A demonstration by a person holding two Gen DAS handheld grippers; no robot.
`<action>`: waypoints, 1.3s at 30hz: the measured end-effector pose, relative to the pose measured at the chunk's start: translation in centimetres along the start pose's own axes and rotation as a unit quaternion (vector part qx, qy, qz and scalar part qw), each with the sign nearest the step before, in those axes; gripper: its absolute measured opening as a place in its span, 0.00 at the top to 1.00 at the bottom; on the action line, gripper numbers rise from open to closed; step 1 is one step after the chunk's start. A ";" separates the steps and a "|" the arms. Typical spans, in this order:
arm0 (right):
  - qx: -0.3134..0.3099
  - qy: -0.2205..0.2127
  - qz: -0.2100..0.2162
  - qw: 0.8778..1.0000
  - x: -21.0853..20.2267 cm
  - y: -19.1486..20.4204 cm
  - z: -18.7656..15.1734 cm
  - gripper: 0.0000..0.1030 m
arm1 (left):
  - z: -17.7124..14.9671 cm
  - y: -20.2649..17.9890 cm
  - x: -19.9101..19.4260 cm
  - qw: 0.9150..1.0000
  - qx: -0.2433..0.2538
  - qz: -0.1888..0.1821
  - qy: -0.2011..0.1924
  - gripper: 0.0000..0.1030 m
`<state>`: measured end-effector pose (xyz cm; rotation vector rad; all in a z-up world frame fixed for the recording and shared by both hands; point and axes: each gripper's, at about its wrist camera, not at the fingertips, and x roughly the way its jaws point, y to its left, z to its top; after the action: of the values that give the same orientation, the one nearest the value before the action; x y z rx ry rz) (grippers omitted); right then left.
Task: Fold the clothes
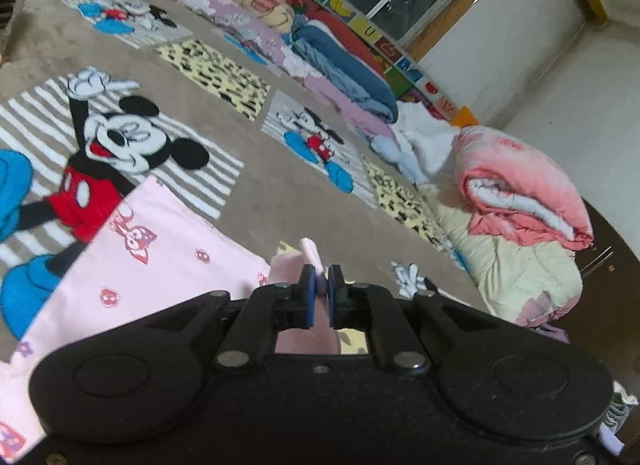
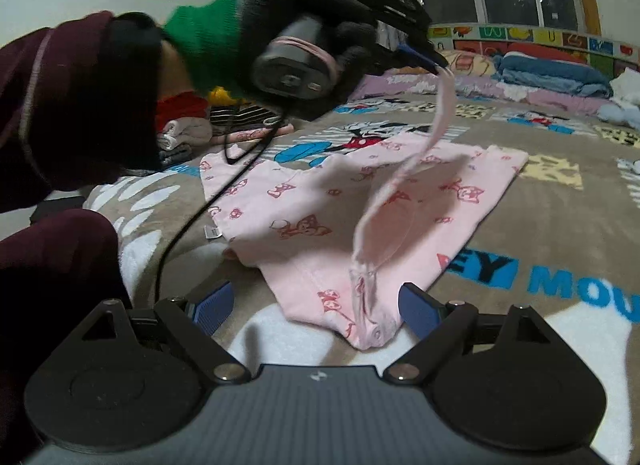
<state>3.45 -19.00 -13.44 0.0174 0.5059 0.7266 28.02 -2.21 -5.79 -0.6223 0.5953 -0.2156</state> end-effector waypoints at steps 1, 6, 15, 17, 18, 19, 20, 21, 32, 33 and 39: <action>0.002 0.001 0.002 1.000 0.0 0.0 -0.1 0.14 | -0.1 0.0 0.4 1.000 0.005 0.004 0.001 0.97; 0.008 0.003 0.012 1.000 0.1 0.0 0.0 0.14 | -1.0 -0.2 2.1 0.999 0.026 0.016 0.012 0.97; 0.017 0.016 0.003 1.000 0.6 -0.3 0.4 0.14 | -2.5 -1.8 4.8 0.994 0.099 0.042 0.022 0.97; 0.021 0.016 0.003 1.000 0.6 -0.4 0.4 0.14 | -2.8 -2.3 5.5 0.991 0.121 0.045 0.026 0.97; 0.023 0.016 0.002 1.000 0.6 -0.5 0.4 0.14 | -3.0 -2.5 6.0 0.990 0.133 0.045 0.036 0.97; 0.024 0.017 0.001 1.000 0.6 -0.6 0.4 0.14 | -3.1 -2.8 6.5 0.987 0.144 0.044 0.048 0.96; 0.025 0.018 0.000 1.000 0.6 -0.7 0.4 0.14 | -3.2 -2.8 6.8 0.987 0.148 0.041 0.058 0.86; 0.026 0.019 -0.001 0.999 0.6 -0.8 0.4 0.14 | -3.3 -2.8 7.1 0.986 0.149 0.038 0.067 0.71; 0.050 0.007 -0.032 0.998 -0.1 -2.1 0.5 0.14 | -1.5 2.5 5.7 0.989 0.114 0.018 0.089 0.69; 0.048 0.006 -0.031 0.998 -0.1 -2.0 0.5 0.14 | -1.5 2.8 5.9 0.989 0.110 0.015 0.095 0.69; 0.039 0.001 -0.013 0.999 0.1 -1.5 0.6 0.14 | -2.1 2.7 6.6 0.986 0.125 -0.005 0.114 0.69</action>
<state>4.71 -19.98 -13.27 0.0833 0.5360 0.6817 32.24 -3.42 -11.83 -0.3603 0.7721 -0.3679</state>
